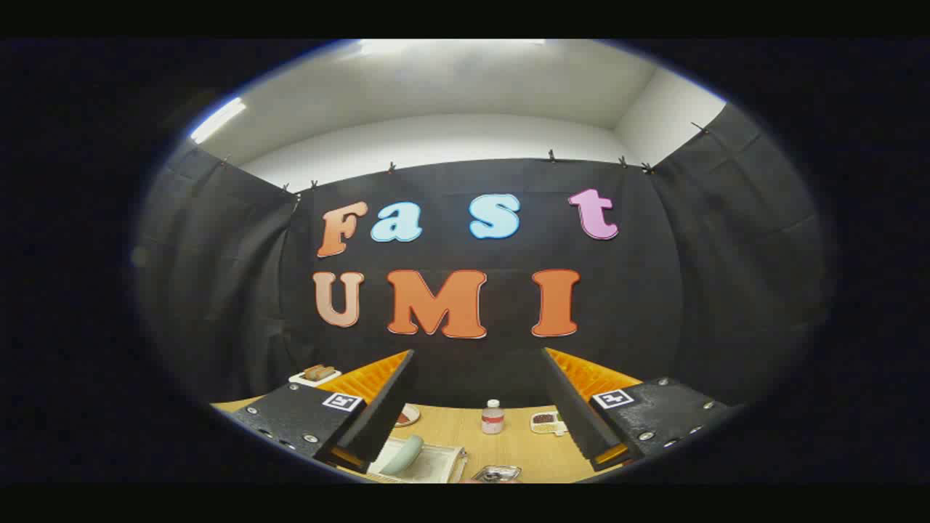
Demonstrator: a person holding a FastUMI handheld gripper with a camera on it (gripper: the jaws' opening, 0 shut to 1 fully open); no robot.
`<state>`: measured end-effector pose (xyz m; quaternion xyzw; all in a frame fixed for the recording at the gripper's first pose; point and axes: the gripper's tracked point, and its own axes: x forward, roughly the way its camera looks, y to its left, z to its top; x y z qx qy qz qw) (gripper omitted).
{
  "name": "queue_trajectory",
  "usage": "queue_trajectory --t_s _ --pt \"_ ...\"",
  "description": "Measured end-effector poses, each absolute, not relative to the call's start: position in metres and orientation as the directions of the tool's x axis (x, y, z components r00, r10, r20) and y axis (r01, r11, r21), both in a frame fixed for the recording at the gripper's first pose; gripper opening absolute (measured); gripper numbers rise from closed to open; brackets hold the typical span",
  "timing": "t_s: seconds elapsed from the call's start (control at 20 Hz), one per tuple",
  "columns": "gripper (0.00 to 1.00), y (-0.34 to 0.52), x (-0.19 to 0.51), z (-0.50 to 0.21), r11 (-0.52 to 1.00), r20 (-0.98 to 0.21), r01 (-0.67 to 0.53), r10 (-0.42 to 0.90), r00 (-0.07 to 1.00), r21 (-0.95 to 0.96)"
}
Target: Take the plate from the dish rack, then take the spoon from the basket and place it into the plate.
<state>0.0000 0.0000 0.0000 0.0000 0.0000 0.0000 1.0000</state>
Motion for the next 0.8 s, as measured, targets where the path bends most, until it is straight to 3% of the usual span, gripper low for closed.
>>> queue_trajectory --t_s 0.8 --pt "0.99 0.023 0.006 -0.005 0.997 -0.08 -0.071 0.069 0.994 -0.025"
